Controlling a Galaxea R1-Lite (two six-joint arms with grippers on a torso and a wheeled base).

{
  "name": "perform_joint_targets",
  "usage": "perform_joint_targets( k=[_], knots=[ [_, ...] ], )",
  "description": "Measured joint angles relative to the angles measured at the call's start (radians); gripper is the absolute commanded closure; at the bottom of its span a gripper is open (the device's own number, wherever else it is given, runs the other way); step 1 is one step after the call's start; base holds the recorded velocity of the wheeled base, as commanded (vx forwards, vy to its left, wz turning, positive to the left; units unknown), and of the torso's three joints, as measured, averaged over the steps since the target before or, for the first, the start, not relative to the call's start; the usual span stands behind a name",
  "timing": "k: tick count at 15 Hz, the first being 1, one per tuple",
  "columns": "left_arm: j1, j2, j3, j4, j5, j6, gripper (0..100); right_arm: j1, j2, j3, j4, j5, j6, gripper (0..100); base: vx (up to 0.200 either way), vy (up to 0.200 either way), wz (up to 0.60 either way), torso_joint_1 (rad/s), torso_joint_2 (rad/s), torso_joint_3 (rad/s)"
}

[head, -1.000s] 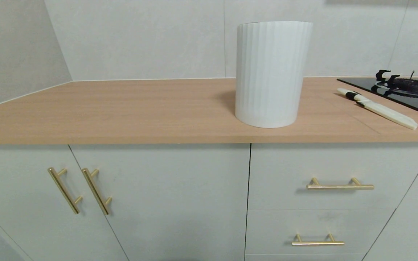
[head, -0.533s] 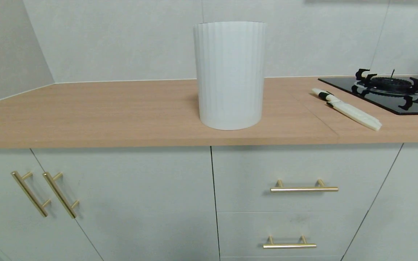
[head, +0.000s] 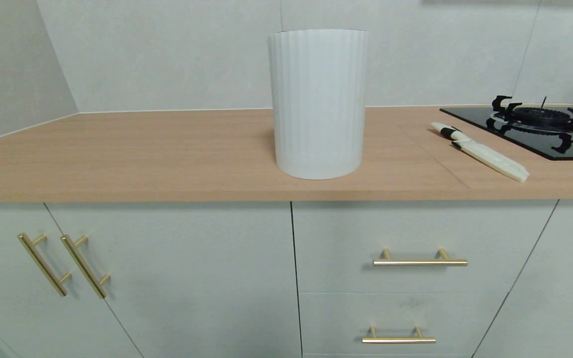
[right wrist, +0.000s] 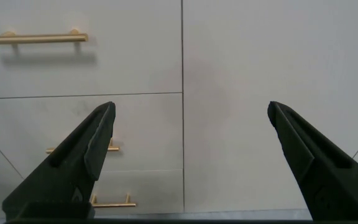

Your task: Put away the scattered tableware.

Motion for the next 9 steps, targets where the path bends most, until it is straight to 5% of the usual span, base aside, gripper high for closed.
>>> perform_joint_targets(
  k=[9],
  knots=[
    [0.000, 0.000, 0.000, 0.000, 0.000, 0.000, 0, 0.000, 0.000, 0.000, 0.000, 0.001, -0.001, 0, 0.000, 0.000, 0.00, 0.011, -0.06, -0.048]
  ],
)
